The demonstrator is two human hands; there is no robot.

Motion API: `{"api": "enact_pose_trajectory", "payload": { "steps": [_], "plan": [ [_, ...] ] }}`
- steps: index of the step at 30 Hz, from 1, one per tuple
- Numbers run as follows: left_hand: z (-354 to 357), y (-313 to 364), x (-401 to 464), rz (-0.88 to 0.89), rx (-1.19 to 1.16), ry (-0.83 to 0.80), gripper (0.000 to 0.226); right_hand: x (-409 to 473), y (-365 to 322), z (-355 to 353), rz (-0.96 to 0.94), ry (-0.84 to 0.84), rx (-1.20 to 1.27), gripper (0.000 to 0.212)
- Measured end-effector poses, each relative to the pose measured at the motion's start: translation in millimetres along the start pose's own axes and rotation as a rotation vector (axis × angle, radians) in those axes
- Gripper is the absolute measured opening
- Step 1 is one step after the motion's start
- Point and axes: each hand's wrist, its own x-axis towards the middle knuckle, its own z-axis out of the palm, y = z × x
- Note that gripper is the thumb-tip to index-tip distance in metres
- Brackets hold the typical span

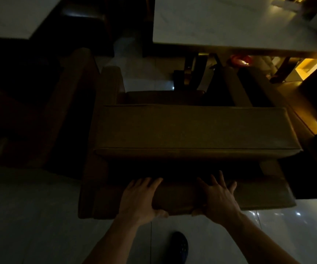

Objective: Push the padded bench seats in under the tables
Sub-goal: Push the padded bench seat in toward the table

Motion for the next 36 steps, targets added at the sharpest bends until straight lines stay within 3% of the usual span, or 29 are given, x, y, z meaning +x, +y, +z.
{"api": "enact_pose_trajectory", "payload": {
  "steps": [11, 36],
  "plan": [
    [-13, -11, 22, 0.018, -0.063, -0.116, 0.111, 18, -5, -9, 0.024, -0.039, 0.025, 0.129],
    [-75, -53, 135, -0.024, -0.017, -0.014, 0.111, 132, -24, -90, 0.002, 0.017, 0.027, 0.122]
  ]
}}
